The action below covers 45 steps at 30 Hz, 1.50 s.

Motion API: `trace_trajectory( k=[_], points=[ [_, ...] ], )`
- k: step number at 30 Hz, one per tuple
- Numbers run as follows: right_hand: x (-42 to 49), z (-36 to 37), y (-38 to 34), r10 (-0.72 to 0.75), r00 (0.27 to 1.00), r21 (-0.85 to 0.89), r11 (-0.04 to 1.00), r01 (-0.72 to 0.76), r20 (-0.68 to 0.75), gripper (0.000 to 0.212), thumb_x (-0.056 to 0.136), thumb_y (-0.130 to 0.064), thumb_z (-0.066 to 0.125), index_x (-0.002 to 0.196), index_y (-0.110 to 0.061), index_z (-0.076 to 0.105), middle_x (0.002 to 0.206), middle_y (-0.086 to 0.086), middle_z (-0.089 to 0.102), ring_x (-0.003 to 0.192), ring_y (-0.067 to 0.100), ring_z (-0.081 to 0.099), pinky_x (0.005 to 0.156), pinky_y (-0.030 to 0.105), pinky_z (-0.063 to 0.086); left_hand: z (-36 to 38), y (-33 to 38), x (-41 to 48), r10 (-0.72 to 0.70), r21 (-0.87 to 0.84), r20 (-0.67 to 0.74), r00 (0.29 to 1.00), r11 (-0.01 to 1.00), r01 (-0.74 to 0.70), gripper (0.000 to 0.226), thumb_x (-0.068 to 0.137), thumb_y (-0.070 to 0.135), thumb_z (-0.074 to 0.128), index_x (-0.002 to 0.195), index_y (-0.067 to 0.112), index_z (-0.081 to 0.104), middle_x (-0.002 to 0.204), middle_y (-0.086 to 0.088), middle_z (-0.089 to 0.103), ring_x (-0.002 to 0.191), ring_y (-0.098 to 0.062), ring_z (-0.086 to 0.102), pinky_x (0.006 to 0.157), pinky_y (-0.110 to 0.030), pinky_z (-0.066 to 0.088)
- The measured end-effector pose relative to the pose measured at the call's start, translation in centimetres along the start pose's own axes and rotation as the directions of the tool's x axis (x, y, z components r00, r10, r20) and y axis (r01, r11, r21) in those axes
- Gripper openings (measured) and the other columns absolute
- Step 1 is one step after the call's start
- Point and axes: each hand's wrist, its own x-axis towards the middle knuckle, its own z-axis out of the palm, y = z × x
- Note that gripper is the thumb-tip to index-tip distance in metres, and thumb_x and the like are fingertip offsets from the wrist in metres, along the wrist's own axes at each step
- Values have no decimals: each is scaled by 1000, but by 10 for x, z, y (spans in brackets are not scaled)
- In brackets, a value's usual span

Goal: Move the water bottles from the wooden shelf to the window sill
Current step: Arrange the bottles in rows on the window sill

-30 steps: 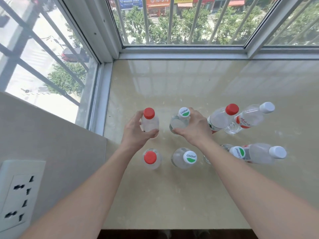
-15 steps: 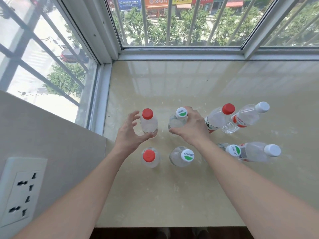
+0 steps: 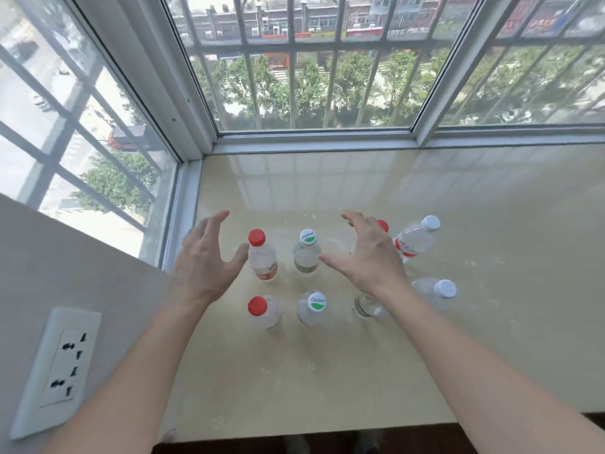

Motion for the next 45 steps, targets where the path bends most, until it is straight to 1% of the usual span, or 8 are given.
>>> trace_trajectory(
  k=[6, 10, 14, 19, 25, 32, 41, 45],
  points=[
    [-20, -84, 43, 17, 993, -66, 998, -24, -117, 63, 76, -46, 73, 134, -32, 51, 123, -6, 56, 108, 18, 57, 83, 34, 46, -6, 85, -9, 281, 174, -19, 960, 946, -273, 55, 83, 48, 59, 130, 20, 53, 133, 4, 55, 118, -23, 52, 96, -45, 46],
    [-20, -124, 89, 21, 990, -123, 992, -38, -136, 64, 76, -51, 76, 132, -31, 54, 124, -4, 58, 112, 22, 59, 86, 37, 49, 21, 135, -16, 334, 221, 63, 940, 914, -340, 57, 80, 51, 53, 127, 20, 58, 130, 5, 60, 120, -22, 54, 92, -41, 49],
    [-9, -144, 132, 37, 993, -131, 990, -52, -114, 64, 76, -50, 75, 133, -28, 54, 126, -3, 58, 113, 24, 60, 86, 38, 49, 57, 165, -16, 337, 234, 178, 924, 898, -373, 59, 79, 48, 63, 129, 18, 57, 130, 4, 60, 121, -23, 53, 94, -39, 49],
    [14, -139, 180, 28, 1000, -139, 990, -28, -3, 65, 78, -50, 74, 134, -27, 52, 132, -5, 55, 118, 21, 57, 88, 40, 51, 99, 191, -6, 250, 213, 214, 944, 931, -295, 66, 79, 49, 68, 134, 16, 52, 134, 5, 57, 124, -23, 51, 93, -38, 48],
    [44, -112, 208, 57, 993, -47, 998, -52, 104, 75, 72, -55, 76, 136, -26, 49, 132, -3, 55, 122, 18, 54, 93, 40, 49, 133, 199, 12, 44, 128, 218, 975, 989, -73, 75, 75, 51, 73, 139, 24, 45, 140, 8, 49, 127, -20, 48, 98, -38, 45],
    [71, -70, 218, 89, 985, 28, 995, -94, 150, 84, 68, -53, 82, 139, -26, 46, 132, -2, 51, 120, 19, 51, 94, 40, 48, 177, 181, 33, -180, -11, 351, 919, 981, 196, 79, 66, 52, 81, 134, 29, 48, 135, 11, 53, 127, -16, 48, 98, -35, 42],
    [83, -35, 223, 42, 999, -11, 999, -42, 35, 69, 64, -55, 83, 117, -22, 53, 109, -4, 54, 101, 20, 54, 74, 35, 43, 202, 176, 39, -184, -117, 357, 916, 964, 239, 47, 62, 37, 85, 100, 29, 58, 100, 7, 61, 94, -15, 57, 71, -25, 42],
    [87, -33, 226, 8, 1000, 21, 1000, -9, 27, 57, 66, -51, 82, 108, -21, 55, 104, -4, 59, 96, 24, 58, 75, 40, 50, 204, 172, 42, -148, -129, 373, 916, 969, 209, 49, 62, 32, 84, 104, 31, 59, 101, 9, 64, 96, -16, 61, 84, -36, 53]
  ],
)
